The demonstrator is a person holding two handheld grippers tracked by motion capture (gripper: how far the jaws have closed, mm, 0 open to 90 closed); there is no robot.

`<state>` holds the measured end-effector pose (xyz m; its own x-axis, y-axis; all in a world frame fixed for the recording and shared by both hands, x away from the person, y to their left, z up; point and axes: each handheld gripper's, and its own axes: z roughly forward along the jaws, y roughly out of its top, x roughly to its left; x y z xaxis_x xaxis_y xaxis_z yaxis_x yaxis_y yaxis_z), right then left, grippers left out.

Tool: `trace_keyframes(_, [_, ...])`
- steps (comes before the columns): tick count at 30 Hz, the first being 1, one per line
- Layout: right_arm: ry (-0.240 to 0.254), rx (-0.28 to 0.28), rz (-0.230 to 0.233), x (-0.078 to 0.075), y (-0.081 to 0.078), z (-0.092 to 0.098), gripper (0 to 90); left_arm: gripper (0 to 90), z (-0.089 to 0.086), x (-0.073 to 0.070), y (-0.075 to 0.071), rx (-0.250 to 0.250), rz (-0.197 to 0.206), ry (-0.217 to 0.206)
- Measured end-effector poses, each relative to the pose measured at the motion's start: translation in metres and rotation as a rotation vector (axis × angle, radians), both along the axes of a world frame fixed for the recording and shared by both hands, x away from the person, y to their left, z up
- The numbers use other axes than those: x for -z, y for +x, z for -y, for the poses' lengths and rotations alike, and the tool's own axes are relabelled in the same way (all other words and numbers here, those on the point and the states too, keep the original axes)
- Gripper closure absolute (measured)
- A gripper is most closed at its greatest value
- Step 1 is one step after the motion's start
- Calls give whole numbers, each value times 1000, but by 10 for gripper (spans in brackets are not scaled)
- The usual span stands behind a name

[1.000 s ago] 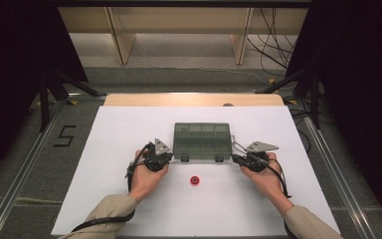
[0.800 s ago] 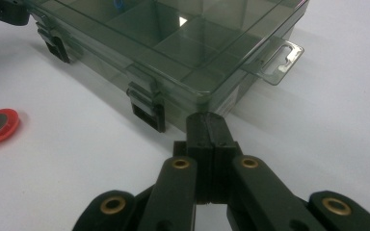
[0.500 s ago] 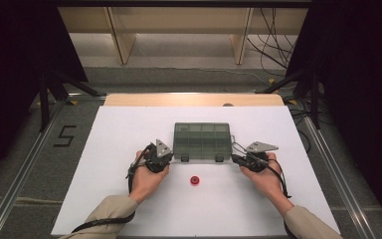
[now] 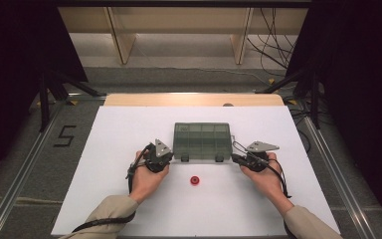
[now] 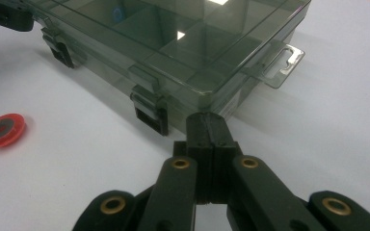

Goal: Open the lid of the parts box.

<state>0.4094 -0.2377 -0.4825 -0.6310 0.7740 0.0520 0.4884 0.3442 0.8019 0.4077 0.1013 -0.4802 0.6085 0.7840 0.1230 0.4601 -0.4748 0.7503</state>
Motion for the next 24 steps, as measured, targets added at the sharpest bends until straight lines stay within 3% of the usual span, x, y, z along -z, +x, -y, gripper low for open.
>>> trace_keyframes(1, [0,0,0,0,0,0,900,899,2,1,0,-17,6,-37])
trace_keyframes(4, [-7,3,-3,-2,-1,1,900,899,2,1,0,-14,10,-40])
trace_keyframes(5, [12,0,9,0,0,0,900,899,2,1,0,-13,2,-50])
trace_keyframes(7, [-7,3,-3,-2,-1,1,900,899,-1,-2,0,1,4,-5])
trace_keyframes(15, [32,0,9,-3,-1,-1,900,899,-3,-5,0,6,20,-14])
trace_keyframes(17, [20,10,27,-4,-1,0,900,899,-3,-6,0,4,26,-16])
trace_keyframes(18, [17,11,44,-4,0,1,900,899,0,-4,0,-27,42,-74])
trace_keyframes(19, [24,15,40,-5,-1,1,900,899,0,-4,0,-21,40,-77])
trace_keyframes(22, [13,20,52,-7,-1,2,900,899,-1,-5,1,-23,52,-81])
trace_keyframes(23, [29,20,53,-7,-1,1,900,899,-3,-6,1,-2,42,-43])
trace_keyframes(24, [34,21,58,-6,-1,1,900,899,-4,-7,1,3,41,-38])
